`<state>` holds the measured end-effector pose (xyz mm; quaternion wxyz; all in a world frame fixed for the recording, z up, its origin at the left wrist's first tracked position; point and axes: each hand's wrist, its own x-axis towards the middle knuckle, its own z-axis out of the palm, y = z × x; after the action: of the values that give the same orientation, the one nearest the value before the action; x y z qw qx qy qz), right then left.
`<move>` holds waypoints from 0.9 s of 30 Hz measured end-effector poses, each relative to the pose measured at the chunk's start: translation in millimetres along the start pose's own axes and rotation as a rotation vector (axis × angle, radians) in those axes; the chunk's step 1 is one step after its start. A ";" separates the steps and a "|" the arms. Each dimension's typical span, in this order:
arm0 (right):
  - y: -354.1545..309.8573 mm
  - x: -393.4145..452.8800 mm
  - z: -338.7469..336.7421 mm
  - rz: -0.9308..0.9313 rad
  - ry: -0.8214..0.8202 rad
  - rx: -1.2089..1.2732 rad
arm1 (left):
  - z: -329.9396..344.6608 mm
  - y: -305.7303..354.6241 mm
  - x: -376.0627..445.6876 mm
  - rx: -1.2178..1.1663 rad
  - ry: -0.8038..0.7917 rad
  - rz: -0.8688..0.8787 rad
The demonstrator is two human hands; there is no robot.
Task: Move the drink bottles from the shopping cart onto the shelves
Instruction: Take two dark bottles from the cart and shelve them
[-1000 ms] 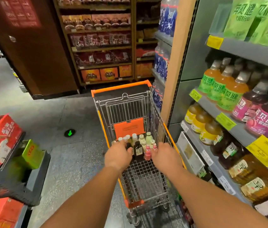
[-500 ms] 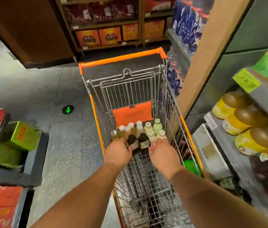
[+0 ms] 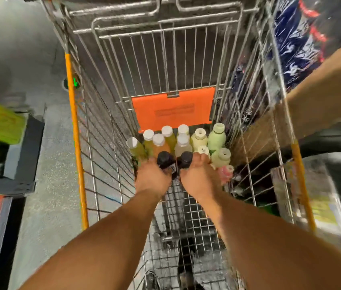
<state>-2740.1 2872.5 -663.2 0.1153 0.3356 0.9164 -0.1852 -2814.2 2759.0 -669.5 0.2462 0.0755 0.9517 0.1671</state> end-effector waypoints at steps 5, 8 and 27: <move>7.1 32.6 32.6 0.021 -0.042 0.089 | 29.4 -7.4 32.0 -0.054 -0.090 -0.039; 3.8 39.2 43.2 0.062 -0.036 0.087 | 35.2 -9.3 41.4 -0.171 -0.077 -0.092; -58.3 -71.2 -127.2 0.133 0.104 0.129 | -140.4 27.4 -34.2 0.083 -0.089 0.449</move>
<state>-2736.3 2843.6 -509.0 0.0579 0.4114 0.8831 -0.2180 -2852.1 2737.4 -529.1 0.2413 0.3026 0.9054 0.1748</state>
